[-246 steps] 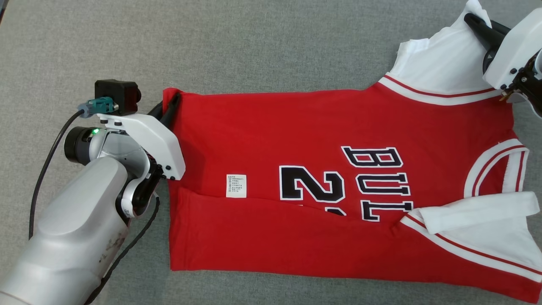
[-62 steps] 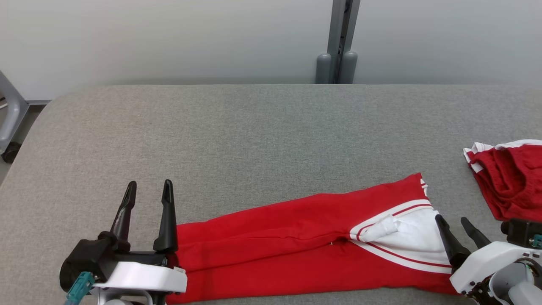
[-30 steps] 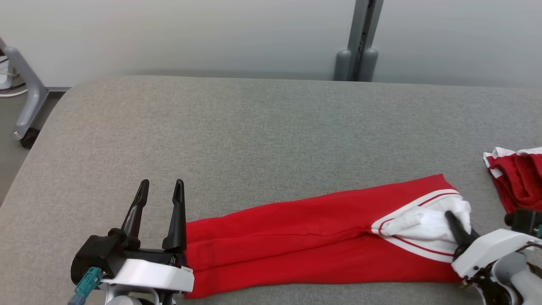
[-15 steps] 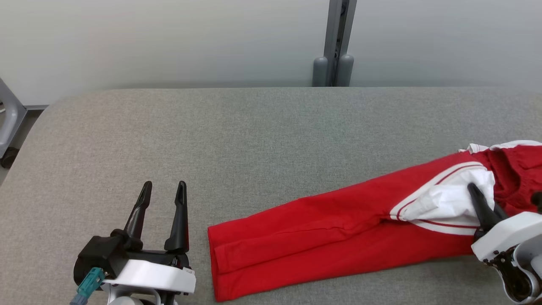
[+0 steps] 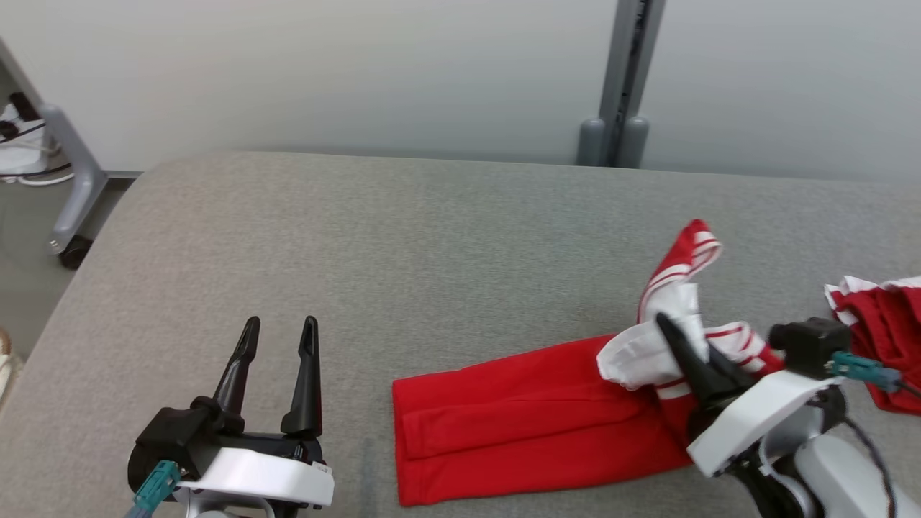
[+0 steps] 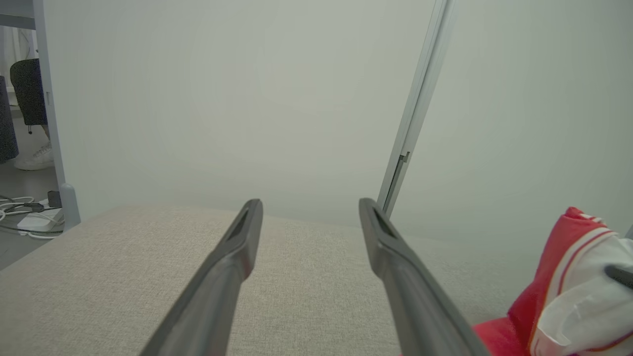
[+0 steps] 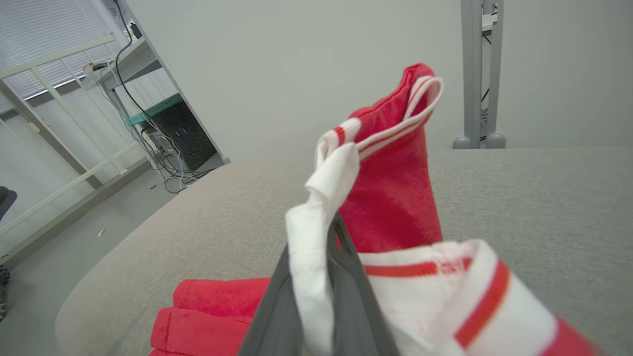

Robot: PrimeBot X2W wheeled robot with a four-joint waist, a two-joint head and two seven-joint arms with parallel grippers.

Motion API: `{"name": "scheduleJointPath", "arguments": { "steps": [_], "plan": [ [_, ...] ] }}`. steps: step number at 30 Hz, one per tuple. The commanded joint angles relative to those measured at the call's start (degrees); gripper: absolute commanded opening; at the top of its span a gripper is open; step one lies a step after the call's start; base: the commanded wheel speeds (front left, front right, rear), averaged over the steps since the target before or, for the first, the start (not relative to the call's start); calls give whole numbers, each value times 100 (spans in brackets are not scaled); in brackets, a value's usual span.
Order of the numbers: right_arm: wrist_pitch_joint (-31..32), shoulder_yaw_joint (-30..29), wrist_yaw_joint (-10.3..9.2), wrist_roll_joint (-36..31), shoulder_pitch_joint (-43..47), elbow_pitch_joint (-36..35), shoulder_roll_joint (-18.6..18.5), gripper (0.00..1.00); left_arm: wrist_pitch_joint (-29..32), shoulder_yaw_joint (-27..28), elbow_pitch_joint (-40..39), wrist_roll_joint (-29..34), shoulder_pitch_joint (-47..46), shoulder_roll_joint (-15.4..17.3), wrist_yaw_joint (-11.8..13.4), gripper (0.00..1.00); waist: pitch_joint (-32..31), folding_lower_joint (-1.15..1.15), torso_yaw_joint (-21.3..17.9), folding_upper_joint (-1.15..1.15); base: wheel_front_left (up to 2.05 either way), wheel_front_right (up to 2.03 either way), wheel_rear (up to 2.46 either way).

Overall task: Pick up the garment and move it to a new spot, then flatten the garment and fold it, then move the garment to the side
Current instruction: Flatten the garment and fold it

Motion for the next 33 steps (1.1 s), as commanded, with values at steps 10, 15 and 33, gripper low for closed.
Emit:
{"name": "scheduleJointPath", "arguments": {
  "steps": [10,15,33],
  "plan": [
    [730,-93,1,-455,216,91,708,0,-24,-178,51,-172,4,19,14,100,44,0,908,0,0,0,0],
    [1009,-98,1,-559,268,306,980,0,-24,-274,106,-249,41,19,42,100,69,0,1262,0,0,0,0],
    [1010,149,1,-471,41,611,1528,100,-24,-311,191,-280,-34,17,58,100,176,0,1403,0,0,0,0]
  ]
}}
